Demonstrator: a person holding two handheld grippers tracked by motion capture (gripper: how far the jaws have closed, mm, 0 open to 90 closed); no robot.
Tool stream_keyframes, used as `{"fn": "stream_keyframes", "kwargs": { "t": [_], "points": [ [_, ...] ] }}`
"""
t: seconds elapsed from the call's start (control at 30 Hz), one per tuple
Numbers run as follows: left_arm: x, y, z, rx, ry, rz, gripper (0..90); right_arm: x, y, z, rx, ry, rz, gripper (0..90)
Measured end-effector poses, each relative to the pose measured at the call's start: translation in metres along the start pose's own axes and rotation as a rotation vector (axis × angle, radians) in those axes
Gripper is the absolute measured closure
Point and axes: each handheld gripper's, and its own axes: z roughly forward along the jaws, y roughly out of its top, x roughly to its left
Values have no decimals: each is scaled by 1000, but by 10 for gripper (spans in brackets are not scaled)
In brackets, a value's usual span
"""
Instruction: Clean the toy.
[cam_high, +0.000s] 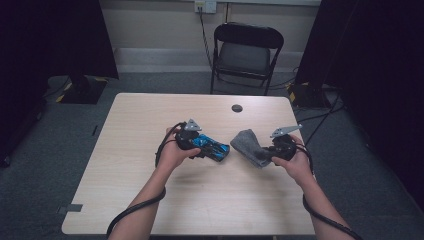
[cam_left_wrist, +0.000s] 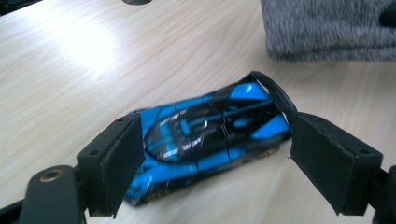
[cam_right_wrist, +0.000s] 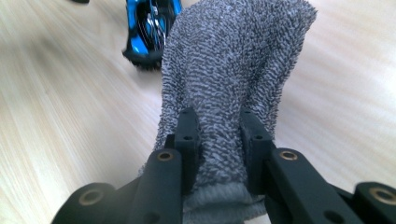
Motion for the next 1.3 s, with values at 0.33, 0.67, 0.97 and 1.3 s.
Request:
{"fn": "stream_keyframes", "kwargs": {
  "t": [0.33,0.67,0.97,1.3],
  "points": [
    [6,-38,-39,14,31,-5,171,33,33,11,-19,64,-92,732],
    [14,-69,-76,-14,69,-46,170,82,51,60,-19,193,-160,731],
    [20,-87,-98,-54,104,-80,177,118,51,108,41,284,-238,729],
    [16,-99,-91,-55,88,-93,195,143,54,145,78,354,-308,718]
  ]
}}
